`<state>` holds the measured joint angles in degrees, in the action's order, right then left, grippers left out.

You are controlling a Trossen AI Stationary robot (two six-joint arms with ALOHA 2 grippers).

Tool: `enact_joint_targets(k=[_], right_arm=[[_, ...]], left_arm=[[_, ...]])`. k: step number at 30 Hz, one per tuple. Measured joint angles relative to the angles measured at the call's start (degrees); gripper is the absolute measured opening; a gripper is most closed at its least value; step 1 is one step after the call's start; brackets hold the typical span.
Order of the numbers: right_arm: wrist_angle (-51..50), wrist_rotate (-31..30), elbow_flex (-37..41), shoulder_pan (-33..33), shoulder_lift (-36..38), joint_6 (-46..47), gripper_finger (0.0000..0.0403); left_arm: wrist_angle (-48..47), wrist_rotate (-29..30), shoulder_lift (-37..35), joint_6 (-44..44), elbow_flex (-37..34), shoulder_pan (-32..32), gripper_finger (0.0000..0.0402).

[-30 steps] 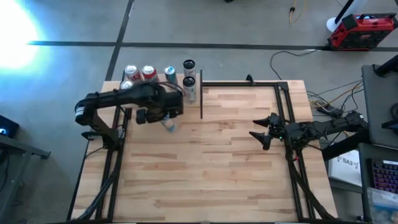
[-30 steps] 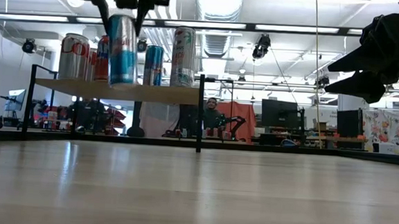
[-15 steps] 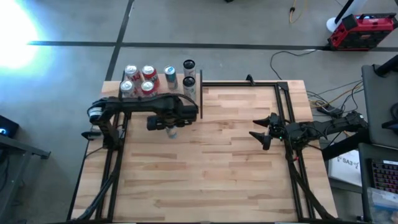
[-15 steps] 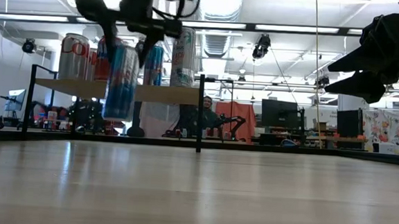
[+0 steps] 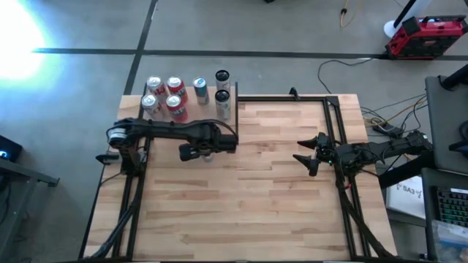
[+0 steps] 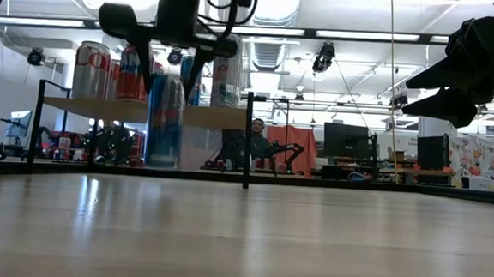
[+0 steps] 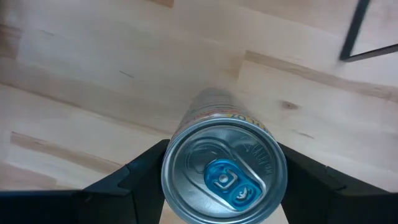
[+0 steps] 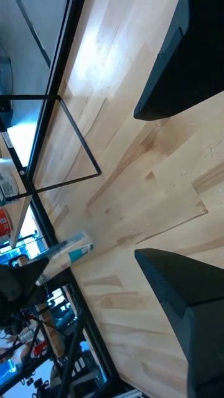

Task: Place canned beverage on shelf
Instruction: Put the blue soda can and align the with the other blue soda can on the shelf

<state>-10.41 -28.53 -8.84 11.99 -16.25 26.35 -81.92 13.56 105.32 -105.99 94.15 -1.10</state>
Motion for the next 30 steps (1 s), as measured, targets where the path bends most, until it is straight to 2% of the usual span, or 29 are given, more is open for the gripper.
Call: enact_joint_targets(k=[5,16,26,30], right_arm=[[0.0,0.0,0.0,-0.02,-0.02,0.02,0.0336],[-0.01,0.0,0.0,-0.01,-0.02,0.01,0.0336],[0.0,0.0,0.0,-0.02,-0.02,0.01,0.0336],[-0.01,0.0,0.0,-0.02,-0.02,0.0,0.0336]], left_arm=[[4.63,-1.94,-0.03,0.22,-4.16,0.06,0.0231],[6.81,-2.03,-0.51,-0.37,-7.22,0.06,0.0231],[7.38,-1.88,-0.47,1.37,-6.91,0.06,0.0233],[7.2,-0.28,-0.47,1.79,-6.91,0.43,0.0249]])
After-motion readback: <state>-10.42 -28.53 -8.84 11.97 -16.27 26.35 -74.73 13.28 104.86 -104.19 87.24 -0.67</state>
